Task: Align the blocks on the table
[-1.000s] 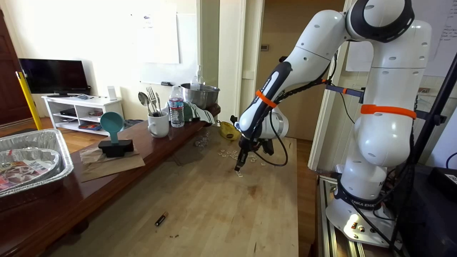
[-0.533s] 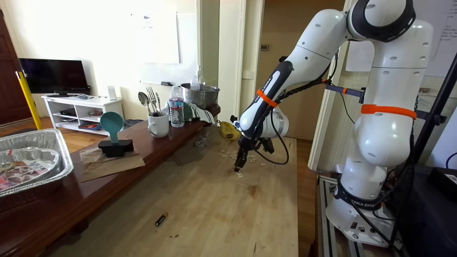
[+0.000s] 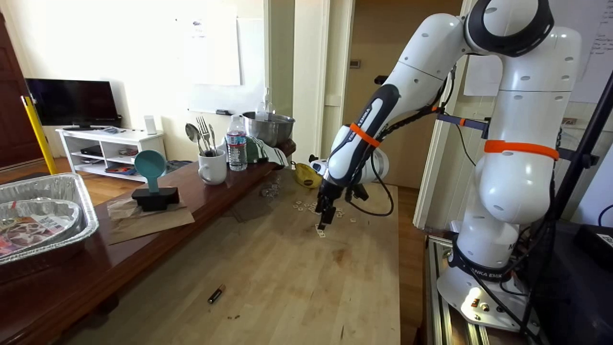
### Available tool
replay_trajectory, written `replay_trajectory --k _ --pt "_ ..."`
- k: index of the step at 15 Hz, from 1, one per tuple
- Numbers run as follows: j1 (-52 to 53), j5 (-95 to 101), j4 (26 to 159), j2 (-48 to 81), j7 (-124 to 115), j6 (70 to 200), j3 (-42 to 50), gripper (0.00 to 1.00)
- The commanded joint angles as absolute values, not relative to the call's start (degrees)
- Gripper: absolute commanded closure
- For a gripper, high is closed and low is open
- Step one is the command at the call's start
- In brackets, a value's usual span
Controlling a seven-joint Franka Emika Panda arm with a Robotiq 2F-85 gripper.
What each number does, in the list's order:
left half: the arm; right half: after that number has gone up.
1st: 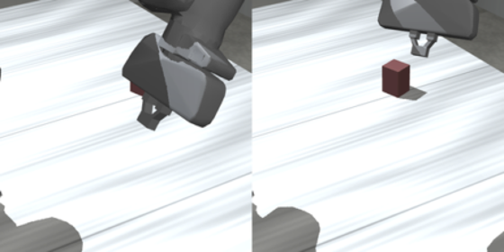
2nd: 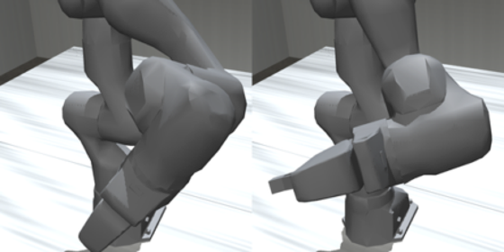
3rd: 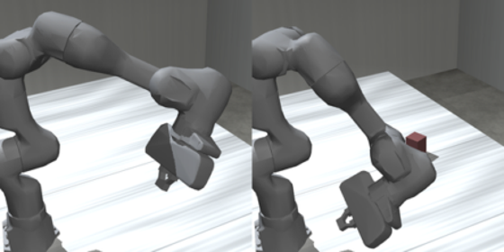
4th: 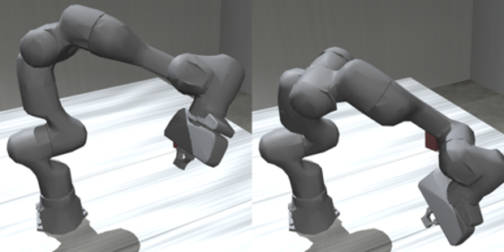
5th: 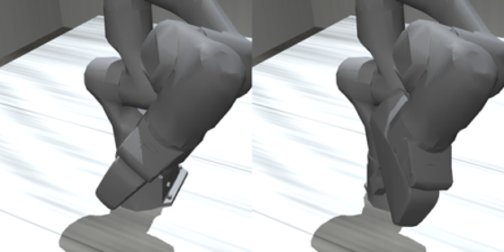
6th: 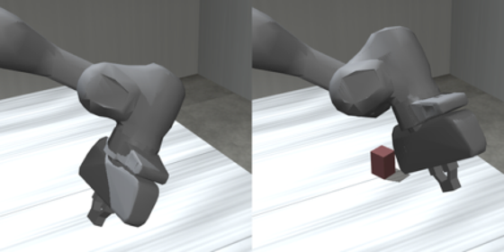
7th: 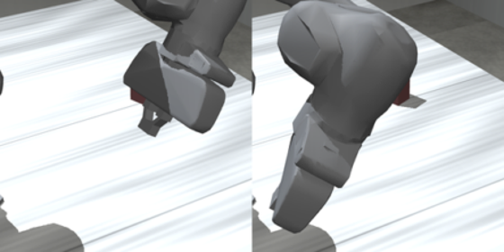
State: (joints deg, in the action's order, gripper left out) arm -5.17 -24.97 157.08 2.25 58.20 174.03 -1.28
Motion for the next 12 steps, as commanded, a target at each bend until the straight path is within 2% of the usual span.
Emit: replay_trajectory --k 1,9,10,12 --pt "-4.5 -14.1 157.6 -0.3 51.4 170.4 1.9 0.00" --pt "-3.1 -1.6 158.1 -11.2 34.4 157.0 1.8 0.00" --pt "-2.3 -3.2 157.0 -7.3 37.8 160.5 3.4 0.00" --pt "-1.6 -2.3 157.1 -9.6 35.8 158.6 3.4 0.00"
